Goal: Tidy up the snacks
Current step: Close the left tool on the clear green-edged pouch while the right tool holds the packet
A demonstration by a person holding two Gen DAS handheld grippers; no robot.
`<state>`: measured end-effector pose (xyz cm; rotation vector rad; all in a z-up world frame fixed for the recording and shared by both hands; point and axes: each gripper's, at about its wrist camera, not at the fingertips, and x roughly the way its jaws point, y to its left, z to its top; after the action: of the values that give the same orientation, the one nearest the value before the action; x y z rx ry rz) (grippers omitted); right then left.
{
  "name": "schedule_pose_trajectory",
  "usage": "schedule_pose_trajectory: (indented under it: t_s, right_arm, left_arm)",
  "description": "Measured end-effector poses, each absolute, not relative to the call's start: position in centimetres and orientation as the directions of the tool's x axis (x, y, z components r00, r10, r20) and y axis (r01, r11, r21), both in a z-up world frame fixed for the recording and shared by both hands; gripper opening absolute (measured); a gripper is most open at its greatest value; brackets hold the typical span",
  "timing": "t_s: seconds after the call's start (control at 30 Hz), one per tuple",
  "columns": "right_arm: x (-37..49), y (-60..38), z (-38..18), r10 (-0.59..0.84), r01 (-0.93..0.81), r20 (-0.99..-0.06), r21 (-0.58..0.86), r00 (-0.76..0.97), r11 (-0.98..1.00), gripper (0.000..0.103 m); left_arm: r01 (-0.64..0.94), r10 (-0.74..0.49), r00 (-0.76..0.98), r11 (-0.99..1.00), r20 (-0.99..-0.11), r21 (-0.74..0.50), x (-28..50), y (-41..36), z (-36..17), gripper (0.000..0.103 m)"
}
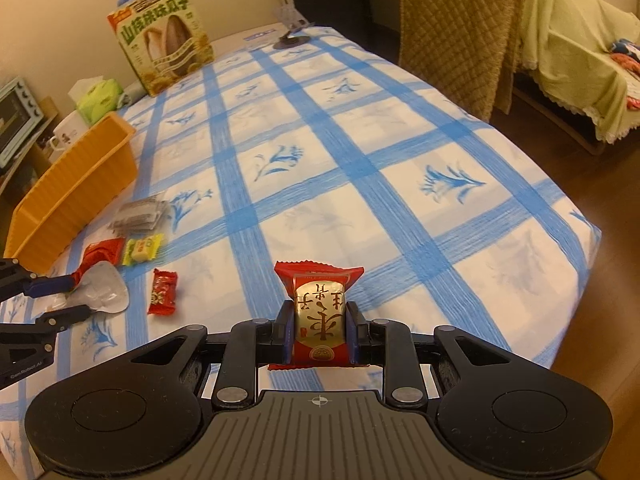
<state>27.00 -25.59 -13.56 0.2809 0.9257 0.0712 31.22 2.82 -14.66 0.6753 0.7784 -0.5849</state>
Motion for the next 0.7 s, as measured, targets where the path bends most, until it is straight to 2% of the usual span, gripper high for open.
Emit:
schedule_pose_trajectory:
  t_s: [0.2,0.43,0.6,0.7]
  right_arm:
    - [26.6,-26.0,-13.4,0.167,0.083,-0.778,0.271,0.605,0.959,0.026]
    - [26.9,-25.6,-13.4,0.174,0.076,-0.774,0.276,0.608,0.958,0.026]
    - [27.1,-25.2,-13.3,0.19,0.061,-0.77,0.284,0.61,0.957,0.026]
    - [27.1,-25.0,-13.2,0.199,0.052,-0.767,0.289,0.61,0.956,0.026]
  left_arm:
    - [0.678,-0.233,0.535,0.692,-0.812,0.248,33.1,2.3,-14.6,0.023]
    - [0.517,-0.215,0.482,0.852,-0.849,0.078,34.3,2.8,-13.9,0.023]
    - [0.35,-0.254,0.418,0.931,-0.872,-0.103,33.2,4.2,-13.5,0.022]
    - [0.333,-0.281,0.39,0.931,-0.877,-0.15,32.4,4.8,-13.4,0.022]
